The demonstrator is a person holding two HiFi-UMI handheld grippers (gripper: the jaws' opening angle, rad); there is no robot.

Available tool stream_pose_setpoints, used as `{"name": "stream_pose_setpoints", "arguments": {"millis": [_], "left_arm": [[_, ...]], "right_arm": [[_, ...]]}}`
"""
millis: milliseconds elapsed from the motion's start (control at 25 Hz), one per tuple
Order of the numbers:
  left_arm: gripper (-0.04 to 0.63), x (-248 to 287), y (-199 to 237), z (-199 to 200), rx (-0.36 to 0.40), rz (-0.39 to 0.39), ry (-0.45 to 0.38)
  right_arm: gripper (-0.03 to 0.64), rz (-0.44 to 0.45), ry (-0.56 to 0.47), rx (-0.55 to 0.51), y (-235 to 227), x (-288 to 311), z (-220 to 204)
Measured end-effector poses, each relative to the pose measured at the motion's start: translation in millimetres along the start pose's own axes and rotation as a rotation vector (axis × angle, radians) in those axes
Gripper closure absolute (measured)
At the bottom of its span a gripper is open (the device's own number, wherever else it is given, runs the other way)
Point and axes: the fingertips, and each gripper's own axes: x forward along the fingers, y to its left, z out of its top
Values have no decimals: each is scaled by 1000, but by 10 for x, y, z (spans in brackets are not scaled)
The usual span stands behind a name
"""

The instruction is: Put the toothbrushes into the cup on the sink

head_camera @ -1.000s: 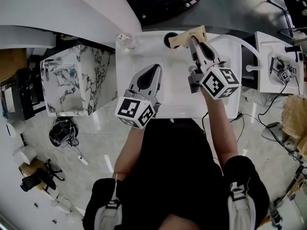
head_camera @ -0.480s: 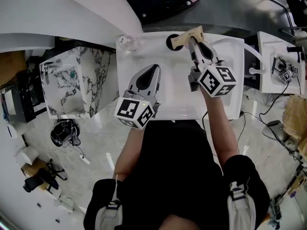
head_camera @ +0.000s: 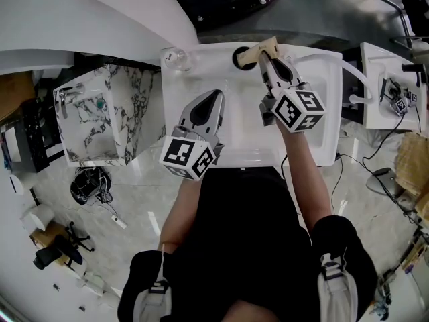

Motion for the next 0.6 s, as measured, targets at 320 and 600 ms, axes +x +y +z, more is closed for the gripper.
{"name": "stream_pose_setpoints", "arguments": {"millis": [320,600], "left_arm": [[581,-4,23,-6,-6,7,-3],[581,-6,19,-18,-8,7,-3]], "right_arm": [[583,-2,16,8,-43,68,-124],[583,-3,42,7,-94,118,-270]]}}
